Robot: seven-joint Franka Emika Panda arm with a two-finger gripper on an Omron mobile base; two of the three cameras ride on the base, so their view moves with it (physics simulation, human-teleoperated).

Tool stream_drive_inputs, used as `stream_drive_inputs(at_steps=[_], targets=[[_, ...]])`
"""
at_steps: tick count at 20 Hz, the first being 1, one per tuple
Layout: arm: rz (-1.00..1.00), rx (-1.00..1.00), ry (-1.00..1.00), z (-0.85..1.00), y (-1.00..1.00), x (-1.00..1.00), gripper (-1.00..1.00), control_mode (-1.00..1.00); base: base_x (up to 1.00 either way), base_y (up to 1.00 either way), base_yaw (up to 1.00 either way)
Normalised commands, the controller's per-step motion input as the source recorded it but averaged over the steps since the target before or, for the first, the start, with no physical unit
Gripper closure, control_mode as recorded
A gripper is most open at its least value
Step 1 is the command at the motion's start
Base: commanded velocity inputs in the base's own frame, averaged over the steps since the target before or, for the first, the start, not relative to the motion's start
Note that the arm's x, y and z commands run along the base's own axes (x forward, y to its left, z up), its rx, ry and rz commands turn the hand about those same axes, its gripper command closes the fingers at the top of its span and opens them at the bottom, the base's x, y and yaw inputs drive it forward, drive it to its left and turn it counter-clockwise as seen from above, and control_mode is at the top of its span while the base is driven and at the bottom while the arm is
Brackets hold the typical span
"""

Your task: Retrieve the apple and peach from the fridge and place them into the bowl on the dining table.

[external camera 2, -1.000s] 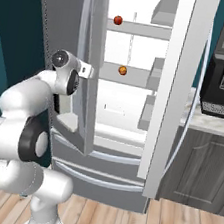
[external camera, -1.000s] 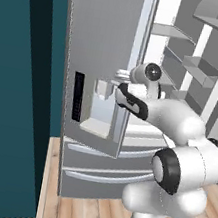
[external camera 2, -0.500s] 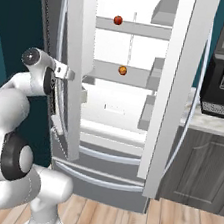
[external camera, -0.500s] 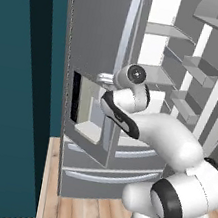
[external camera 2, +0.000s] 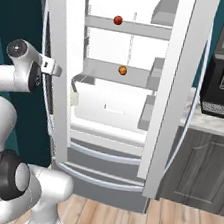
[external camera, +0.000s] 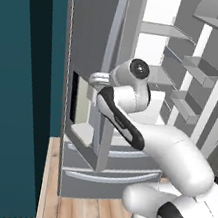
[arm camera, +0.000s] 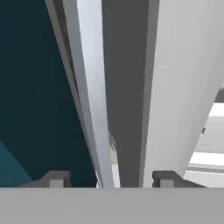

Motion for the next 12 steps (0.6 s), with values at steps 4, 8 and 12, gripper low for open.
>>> stream_drive_inputs(at_steps=[4,8,12], targets=[[0.05,0.00,0.00,0.38,-0.37,-0.73,-1.00,-1.00,0.00,0.00,0.00],[0.01,0.00,0.00,0.18,-0.41,-0.24,-1.00,-1.00,0.00,0.00,0.00],[0.00,0.00,-0.01,0.14,-0.19,0.00,-1.00,-1.00,0.00,0.00,0.00]])
